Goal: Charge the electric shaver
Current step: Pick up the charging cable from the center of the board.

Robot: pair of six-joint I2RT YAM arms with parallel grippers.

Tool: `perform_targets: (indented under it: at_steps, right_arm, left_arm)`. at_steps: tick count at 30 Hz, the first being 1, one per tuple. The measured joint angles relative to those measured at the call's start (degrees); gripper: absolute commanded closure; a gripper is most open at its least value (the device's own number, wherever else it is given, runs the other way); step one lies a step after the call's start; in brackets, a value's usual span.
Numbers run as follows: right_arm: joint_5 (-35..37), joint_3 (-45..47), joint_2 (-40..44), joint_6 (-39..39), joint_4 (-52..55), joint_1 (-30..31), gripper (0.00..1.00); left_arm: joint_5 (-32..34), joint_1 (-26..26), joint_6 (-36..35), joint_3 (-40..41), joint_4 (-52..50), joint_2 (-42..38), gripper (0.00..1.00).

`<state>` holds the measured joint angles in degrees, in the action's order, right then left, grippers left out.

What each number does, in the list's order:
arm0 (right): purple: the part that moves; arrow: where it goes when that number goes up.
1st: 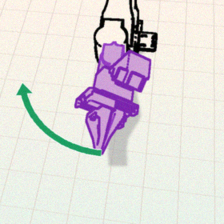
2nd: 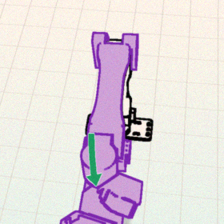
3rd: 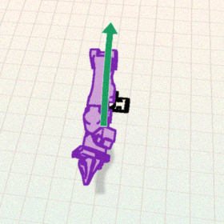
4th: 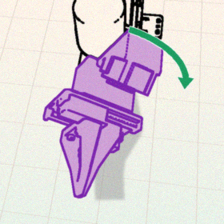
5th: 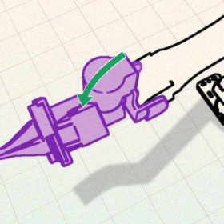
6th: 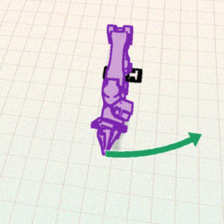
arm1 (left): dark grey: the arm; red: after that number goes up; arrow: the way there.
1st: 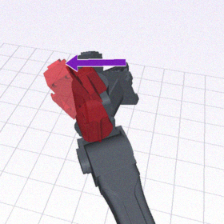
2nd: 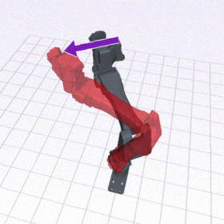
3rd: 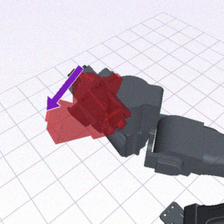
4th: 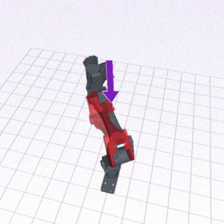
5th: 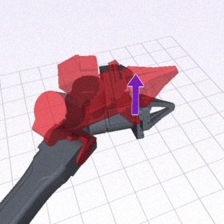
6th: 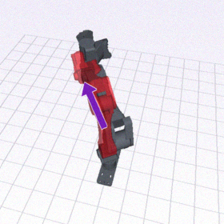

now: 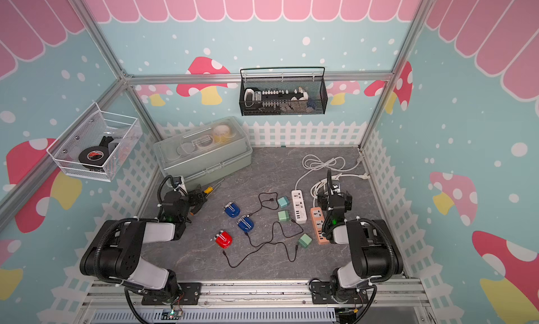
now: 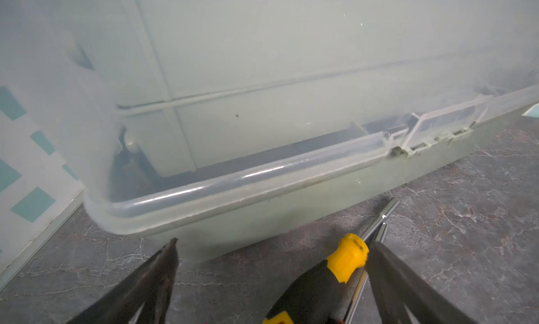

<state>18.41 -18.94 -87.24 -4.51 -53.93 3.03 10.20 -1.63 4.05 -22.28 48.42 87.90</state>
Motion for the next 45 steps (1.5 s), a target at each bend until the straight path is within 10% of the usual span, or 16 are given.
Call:
perform_targets:
  at_steps: [26, 36, 41, 45]
  right_arm:
    - [0.1, 0.0, 0.0, 0.0, 0.2, 0.0, 0.01]
    - [8.7, -21.2, 18.2, -5.4, 29.6, 0.9, 0.01]
    - [7.9, -45.5, 20.1, -21.9, 48.6, 0.1, 0.01]
    - [0.3, -50.8, 20.1, -27.0, 58.9, -1.7, 0.04]
  left_arm:
    - [1.0, -0.4, 0.0, 0.1, -0.1, -0.3, 0.01]
    - [20.6, -15.6, -3.8, -4.6, -12.7, -24.1, 0.01]
    - [27.3, -15.2, 18.3, -28.2, -43.1, -27.6, 0.01]
    - [18.1, -5.7, 34.8, -36.4, -54.6, -27.5, 0.01]
